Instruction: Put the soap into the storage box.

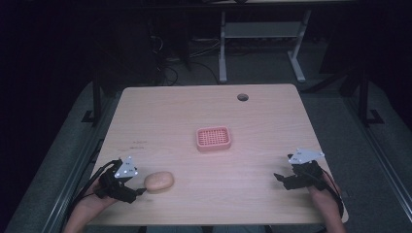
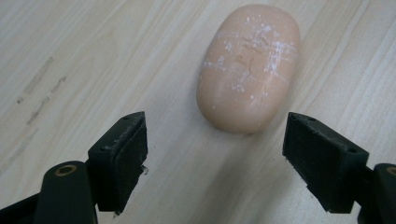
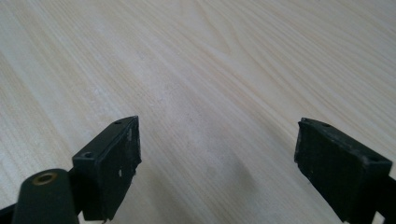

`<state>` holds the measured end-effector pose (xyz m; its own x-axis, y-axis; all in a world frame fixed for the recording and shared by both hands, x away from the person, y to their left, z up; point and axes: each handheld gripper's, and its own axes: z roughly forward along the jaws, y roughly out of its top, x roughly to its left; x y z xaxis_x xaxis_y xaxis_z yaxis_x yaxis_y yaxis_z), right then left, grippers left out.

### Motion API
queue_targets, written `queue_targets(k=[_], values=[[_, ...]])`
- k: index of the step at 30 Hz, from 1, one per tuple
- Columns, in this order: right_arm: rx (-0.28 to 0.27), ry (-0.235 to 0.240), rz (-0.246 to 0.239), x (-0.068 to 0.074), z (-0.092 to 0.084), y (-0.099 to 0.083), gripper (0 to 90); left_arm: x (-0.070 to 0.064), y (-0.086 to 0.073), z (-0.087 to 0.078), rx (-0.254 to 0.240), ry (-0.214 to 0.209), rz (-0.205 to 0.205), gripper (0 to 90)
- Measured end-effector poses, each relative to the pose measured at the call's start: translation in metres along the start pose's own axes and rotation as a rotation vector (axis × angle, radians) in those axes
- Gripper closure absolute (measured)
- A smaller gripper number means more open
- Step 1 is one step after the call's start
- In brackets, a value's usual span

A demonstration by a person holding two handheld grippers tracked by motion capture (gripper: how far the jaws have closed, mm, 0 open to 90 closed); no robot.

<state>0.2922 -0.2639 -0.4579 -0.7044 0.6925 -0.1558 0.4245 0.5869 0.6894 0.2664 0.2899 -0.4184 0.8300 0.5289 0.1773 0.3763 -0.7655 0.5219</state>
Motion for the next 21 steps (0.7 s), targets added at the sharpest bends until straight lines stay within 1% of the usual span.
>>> queue_targets(k=[2, 4, 5, 9, 11, 15, 21], values=[[-0.006, 0.003, 0.0, 0.001, -0.001, 0.001, 14.0, 0.001, 0.003, 0.0, 0.01, 0.003, 0.008, 21.7], [-0.013, 0.007, 0.003, 0.002, -0.001, 0.001, 13.9, 0.002, 0.006, 0.001, 0.018, -0.005, 0.011, 21.7], [-0.013, 0.002, -0.002, 0.002, -0.002, 0.001, 14.0, 0.002, 0.008, 0.002, 0.023, -0.014, 0.012, 21.7], [-0.016, 0.004, 0.003, 0.002, -0.003, 0.0, 14.0, 0.001, 0.015, 0.006, 0.054, -0.028, 0.036, 21.7], [-0.023, 0.007, 0.008, 0.002, -0.003, 0.001, 13.9, 0.0, 0.018, 0.007, 0.058, -0.029, 0.045, 21.7], [-0.02, 0.007, 0.008, 0.002, -0.003, 0.001, 14.0, -0.001, 0.025, 0.009, 0.06, -0.048, 0.065, 21.7], [-0.02, 0.007, 0.005, 0.002, -0.003, 0.001, 13.9, -0.004, 0.034, 0.016, 0.08, -0.073, 0.093, 21.7]])
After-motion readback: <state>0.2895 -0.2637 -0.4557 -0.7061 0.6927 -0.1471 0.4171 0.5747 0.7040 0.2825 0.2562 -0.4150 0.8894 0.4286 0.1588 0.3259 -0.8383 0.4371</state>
